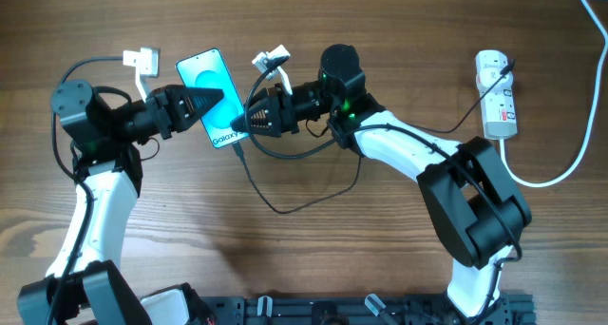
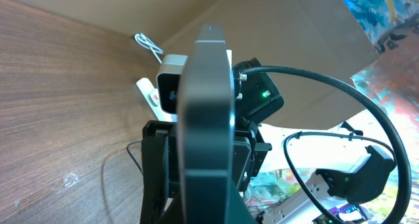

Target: Plug charger to phone and switch on socket

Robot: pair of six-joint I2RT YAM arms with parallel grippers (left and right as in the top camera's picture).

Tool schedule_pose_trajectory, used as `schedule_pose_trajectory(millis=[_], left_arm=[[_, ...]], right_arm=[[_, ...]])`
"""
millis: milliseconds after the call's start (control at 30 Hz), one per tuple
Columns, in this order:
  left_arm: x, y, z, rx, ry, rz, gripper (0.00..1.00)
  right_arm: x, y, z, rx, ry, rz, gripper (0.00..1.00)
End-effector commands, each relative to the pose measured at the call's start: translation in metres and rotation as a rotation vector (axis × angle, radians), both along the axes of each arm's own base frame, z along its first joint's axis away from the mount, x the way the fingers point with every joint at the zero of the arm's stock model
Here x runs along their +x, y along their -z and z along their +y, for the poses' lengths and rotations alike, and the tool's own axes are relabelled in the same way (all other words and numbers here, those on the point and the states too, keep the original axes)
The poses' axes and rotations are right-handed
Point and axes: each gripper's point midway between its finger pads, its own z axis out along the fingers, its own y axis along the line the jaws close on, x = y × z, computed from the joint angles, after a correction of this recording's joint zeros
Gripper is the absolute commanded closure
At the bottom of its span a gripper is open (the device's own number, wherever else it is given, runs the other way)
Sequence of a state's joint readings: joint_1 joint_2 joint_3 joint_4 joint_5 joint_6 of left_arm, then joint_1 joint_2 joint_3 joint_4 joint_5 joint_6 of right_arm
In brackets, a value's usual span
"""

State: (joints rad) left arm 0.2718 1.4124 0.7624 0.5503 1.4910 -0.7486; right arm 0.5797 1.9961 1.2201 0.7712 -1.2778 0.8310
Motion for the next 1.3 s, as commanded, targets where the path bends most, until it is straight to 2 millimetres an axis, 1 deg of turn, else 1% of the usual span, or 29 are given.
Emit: schedule_pose_trajectory(millis=[0,133,200,300,333,367,533,600,633,700,767,800,833,933,1033,1267], left_arm=[[-0.005,-0.005,-0.004,0.009,0.034,-0.036,0.96],[-0.006,-0.005,-0.011,0.010,0.045,-0.037,0.96],[-0.006,-0.005,-0.012,0.015,0.050,-0.052,0.96],[-0.006,-0.005,-0.013,0.016,0.051,-0.057,0.96],[-0.006,-0.005,-0.013,0.016,0.051,-0.057,0.96],[-0.006,-0.005,-0.013,0.016,0.051,-0.057,0.96],[-0.006,-0.005,-0.013,0.016,0.051,-0.057,0.95],[-0.006,-0.005,-0.013,0.016,0.051,-0.057,0.85],[-0.006,-0.005,-0.013,0.016,0.051,-0.057,0.76],[-0.006,-0.005,-0.012,0.016,0.050,-0.057,0.63],[-0.006,-0.005,-0.012,0.016,0.050,-0.057,0.23],[-0.006,-0.005,-0.012,0.016,0.049,-0.057,0.08],[-0.005,-0.005,-0.012,0.017,0.046,-0.057,0.00],[-0.005,-0.005,-0.011,0.017,0.040,-0.057,0.00],[-0.004,-0.005,-0.011,0.017,0.039,-0.057,0.00],[0.000,-0.004,-0.009,0.020,0.012,-0.056,0.00]], right_arm=[[0.007,-0.010,0.001,0.023,0.042,-0.044,0.57],[0.008,-0.011,0.002,0.020,0.045,-0.032,0.60],[0.008,-0.011,0.002,0.015,0.045,-0.014,0.65],[0.008,-0.011,0.001,0.015,0.047,-0.013,0.76],[0.009,-0.011,0.002,0.015,0.050,-0.013,0.83],[0.009,-0.011,0.002,0.015,0.054,-0.012,0.86],[0.010,-0.011,0.002,0.015,0.060,-0.012,0.94],[0.010,-0.011,0.002,0.015,0.060,-0.011,0.94],[0.010,-0.011,0.002,0.015,0.060,-0.011,0.96],[0.010,-0.011,0.002,0.015,0.060,-0.011,0.96],[0.010,-0.010,0.002,0.013,0.060,-0.008,0.96],[0.010,-0.009,0.002,0.009,0.060,-0.004,0.96],[0.010,-0.008,0.002,0.005,0.060,0.003,0.96],[0.012,-0.003,0.001,-0.015,0.065,0.024,0.96],[0.019,0.007,-0.005,-0.050,0.085,0.061,0.96],[0.044,0.050,-0.030,-0.189,0.194,0.162,0.96]])
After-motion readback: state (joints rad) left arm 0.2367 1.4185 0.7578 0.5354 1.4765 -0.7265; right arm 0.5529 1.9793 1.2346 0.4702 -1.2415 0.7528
